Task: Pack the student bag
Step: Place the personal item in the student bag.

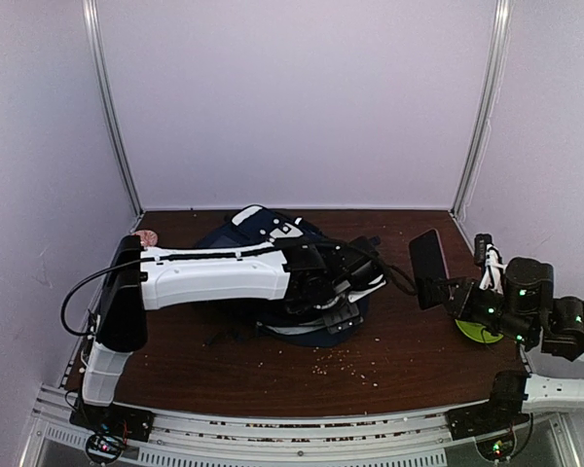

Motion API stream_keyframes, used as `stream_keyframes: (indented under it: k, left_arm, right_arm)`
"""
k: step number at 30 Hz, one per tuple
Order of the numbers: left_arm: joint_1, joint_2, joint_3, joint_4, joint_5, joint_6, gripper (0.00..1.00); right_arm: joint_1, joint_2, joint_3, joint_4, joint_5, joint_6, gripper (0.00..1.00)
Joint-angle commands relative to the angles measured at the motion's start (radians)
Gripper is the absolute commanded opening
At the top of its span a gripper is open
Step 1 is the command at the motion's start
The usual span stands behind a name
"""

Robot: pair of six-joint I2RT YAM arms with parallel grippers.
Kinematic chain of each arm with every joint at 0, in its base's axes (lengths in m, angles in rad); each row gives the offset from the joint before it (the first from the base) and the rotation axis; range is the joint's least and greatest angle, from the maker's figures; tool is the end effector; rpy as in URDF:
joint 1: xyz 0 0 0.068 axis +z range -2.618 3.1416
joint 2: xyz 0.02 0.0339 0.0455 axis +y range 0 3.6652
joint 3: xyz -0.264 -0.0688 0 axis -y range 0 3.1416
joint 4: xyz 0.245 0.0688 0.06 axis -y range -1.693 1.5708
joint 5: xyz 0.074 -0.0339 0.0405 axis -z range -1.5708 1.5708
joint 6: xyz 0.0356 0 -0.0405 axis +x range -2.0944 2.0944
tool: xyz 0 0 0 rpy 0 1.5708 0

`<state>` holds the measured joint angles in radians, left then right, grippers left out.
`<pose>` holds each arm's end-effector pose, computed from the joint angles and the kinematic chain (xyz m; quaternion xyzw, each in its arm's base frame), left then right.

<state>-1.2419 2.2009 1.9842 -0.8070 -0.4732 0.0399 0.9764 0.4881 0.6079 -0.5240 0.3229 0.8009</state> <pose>0.1713 -0.4516 0.2425 0.5089 0.7881 0.0376 0.3442 0.0777 0.0947 0.2838 0.0160 0.8284 0.3374 0.4469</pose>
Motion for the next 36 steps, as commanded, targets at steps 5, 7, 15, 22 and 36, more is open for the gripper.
stream_keyframes:
  k: [5,7,15,22,36]
  left_arm:
    - [0.022,0.061,0.044,-0.039,0.025,0.006,0.88]
    - [0.037,0.070,0.036,-0.038,-0.014,-0.018,0.82]
    - [0.081,-0.018,-0.037,0.043,-0.056,-0.039,0.47]
    - [0.091,-0.062,-0.017,0.022,-0.139,-0.053,0.00]
    - [0.266,-0.544,-0.299,0.297,-0.116,-0.272,0.00]
  right_arm:
    - [-0.004,-0.008,0.003,0.049,0.013,0.004,0.01]
    - [-0.004,-0.004,0.007,0.054,0.007,0.001,0.01]
    - [-0.004,0.018,0.028,0.071,-0.006,-0.017,0.01]
    - [-0.004,0.052,0.037,0.109,-0.040,-0.017,0.01]
    - [-0.003,0.312,0.040,0.397,-0.351,0.065,0.02]
